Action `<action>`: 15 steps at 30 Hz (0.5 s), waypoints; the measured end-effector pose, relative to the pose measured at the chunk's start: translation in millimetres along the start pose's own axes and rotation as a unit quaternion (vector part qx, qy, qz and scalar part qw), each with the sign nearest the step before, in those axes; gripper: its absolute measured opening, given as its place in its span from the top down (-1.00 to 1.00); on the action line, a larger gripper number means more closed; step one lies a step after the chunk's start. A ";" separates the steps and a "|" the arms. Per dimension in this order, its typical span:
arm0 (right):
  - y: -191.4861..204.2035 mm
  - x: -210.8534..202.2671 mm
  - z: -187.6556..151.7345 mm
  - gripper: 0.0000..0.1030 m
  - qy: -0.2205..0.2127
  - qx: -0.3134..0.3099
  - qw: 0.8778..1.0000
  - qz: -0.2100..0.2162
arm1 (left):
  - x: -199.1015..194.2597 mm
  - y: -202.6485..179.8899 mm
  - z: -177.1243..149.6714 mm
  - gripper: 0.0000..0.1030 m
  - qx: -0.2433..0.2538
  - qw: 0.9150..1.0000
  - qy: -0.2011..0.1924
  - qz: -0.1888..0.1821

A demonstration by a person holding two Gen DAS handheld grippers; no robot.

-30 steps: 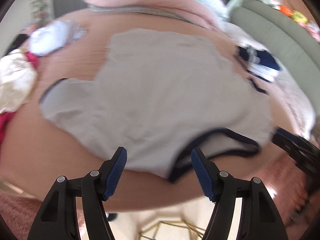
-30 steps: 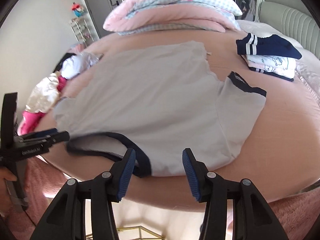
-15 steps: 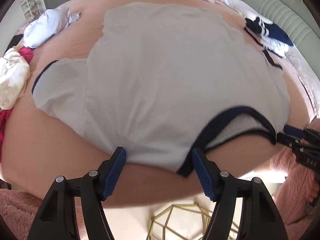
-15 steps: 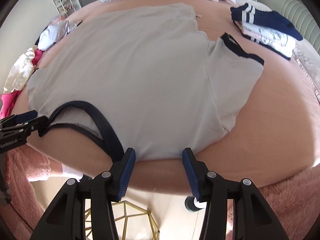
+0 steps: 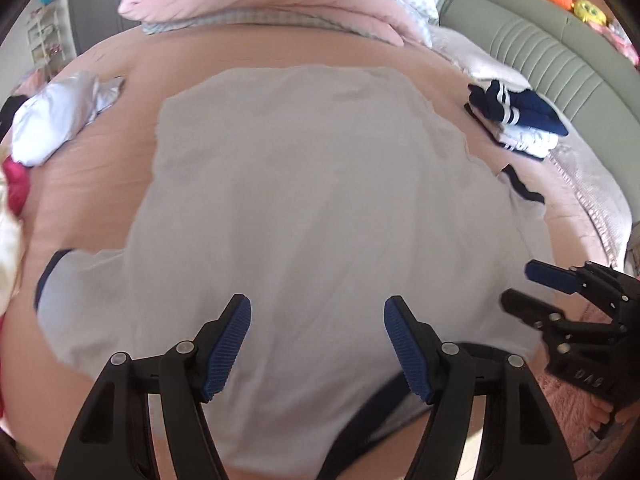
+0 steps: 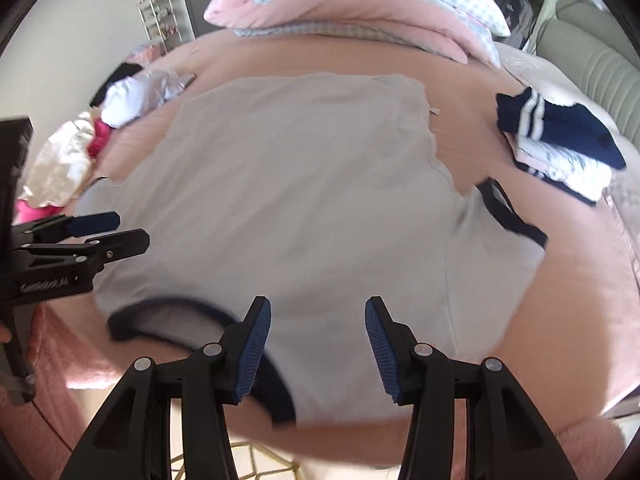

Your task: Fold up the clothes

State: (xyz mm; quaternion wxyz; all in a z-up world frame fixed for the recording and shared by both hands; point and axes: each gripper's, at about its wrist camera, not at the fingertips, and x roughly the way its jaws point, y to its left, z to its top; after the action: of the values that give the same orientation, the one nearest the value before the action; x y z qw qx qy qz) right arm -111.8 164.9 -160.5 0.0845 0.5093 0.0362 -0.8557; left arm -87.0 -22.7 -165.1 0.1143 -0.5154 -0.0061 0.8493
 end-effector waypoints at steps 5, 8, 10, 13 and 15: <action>-3.3 30.5 -17.6 0.04 0.047 -0.004 0.999 -0.008 | 24.6 0.7 -11.9 -0.32 0.048 0.995 0.079 0.028; -11.4 19.5 -33.2 0.00 0.066 -0.021 0.998 0.006 | 15.0 1.4 -13.5 -0.31 0.095 0.988 0.122 0.015; -23.1 12.3 -27.9 0.01 0.081 -0.012 0.996 0.032 | 5.5 13.5 2.8 -0.31 0.085 0.991 0.106 -0.005; -47.8 0.8 10.4 0.01 0.058 0.020 0.996 0.063 | -2.8 43.0 41.2 -0.31 0.037 0.997 0.066 -0.023; -65.5 -1.2 48.6 0.00 0.033 0.039 0.996 0.070 | 2.5 73.3 72.7 -0.31 -0.023 0.998 0.042 -0.028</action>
State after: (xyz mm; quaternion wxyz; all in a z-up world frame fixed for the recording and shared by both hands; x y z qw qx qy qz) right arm -165.3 222.3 -137.8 0.1230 0.5412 -0.0303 -0.8313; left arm -165.6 -85.7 -142.6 0.1257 -0.5528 -0.0352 0.8231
